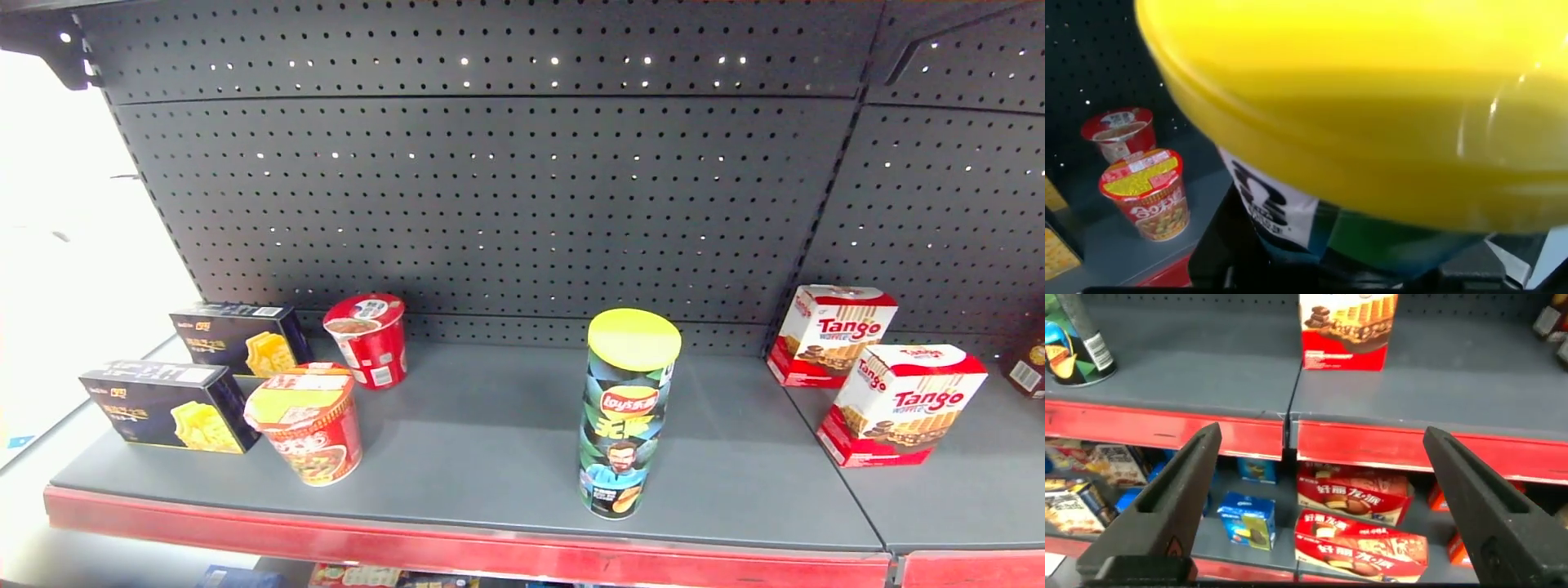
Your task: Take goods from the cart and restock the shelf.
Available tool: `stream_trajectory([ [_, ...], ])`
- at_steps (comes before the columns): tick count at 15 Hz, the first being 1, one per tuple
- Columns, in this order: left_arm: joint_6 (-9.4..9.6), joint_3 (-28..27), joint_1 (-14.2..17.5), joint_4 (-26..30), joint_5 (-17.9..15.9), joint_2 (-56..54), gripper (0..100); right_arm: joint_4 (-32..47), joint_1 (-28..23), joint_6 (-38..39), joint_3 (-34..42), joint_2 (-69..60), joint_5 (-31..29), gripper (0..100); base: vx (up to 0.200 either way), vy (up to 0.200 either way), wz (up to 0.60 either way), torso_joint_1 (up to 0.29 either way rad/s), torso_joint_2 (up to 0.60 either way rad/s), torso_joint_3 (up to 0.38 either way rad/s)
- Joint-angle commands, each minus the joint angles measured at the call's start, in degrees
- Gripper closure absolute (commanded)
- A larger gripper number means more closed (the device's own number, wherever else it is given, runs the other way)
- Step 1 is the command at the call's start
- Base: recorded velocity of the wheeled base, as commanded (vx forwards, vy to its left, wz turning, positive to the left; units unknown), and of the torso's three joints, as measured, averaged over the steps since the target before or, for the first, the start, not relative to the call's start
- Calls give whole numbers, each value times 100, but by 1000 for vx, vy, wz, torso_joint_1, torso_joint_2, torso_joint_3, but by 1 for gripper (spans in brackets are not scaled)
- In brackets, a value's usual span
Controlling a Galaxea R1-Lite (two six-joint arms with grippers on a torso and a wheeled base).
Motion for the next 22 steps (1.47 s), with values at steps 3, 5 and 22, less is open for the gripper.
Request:
stream_trajectory([
  [3,-17,58,-1,41,-5,48,100,-3,2,-2,1,31,9,0,0,0,-600,9,1,4],
  [5,-17,50,-1,24,-14,66,100,-3,2,7,1,31,9,0,0,0,0,0,0,0],
  [22,-105,-952,140,-2261,-67,3924,100,-3,2,7,1,31,9,0,0,0,0,0,0,0],
])
